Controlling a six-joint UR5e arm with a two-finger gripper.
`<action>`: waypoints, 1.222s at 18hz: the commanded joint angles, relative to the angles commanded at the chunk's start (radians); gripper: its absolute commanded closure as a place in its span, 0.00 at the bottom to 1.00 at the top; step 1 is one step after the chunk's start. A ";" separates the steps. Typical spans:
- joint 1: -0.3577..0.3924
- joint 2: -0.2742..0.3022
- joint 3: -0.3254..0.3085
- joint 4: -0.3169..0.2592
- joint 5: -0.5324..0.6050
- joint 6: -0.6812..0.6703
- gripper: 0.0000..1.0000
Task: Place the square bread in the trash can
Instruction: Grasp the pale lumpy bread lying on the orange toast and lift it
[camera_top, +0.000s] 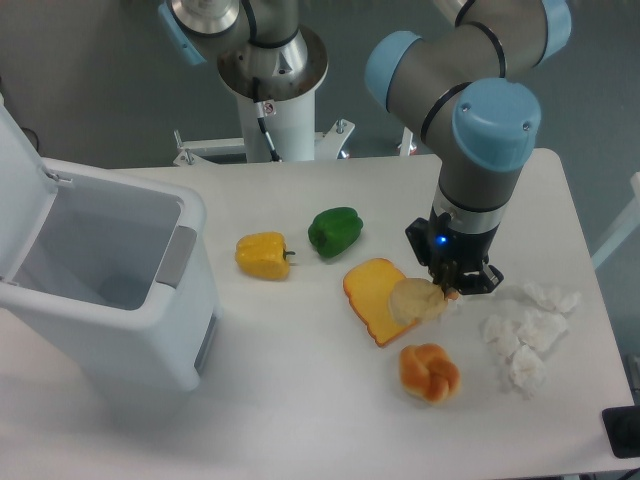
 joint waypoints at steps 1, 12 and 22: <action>-0.002 0.002 0.000 0.000 0.000 -0.002 0.83; -0.012 0.020 0.034 -0.014 -0.028 -0.077 0.80; -0.112 0.158 0.005 -0.052 -0.155 -0.299 0.83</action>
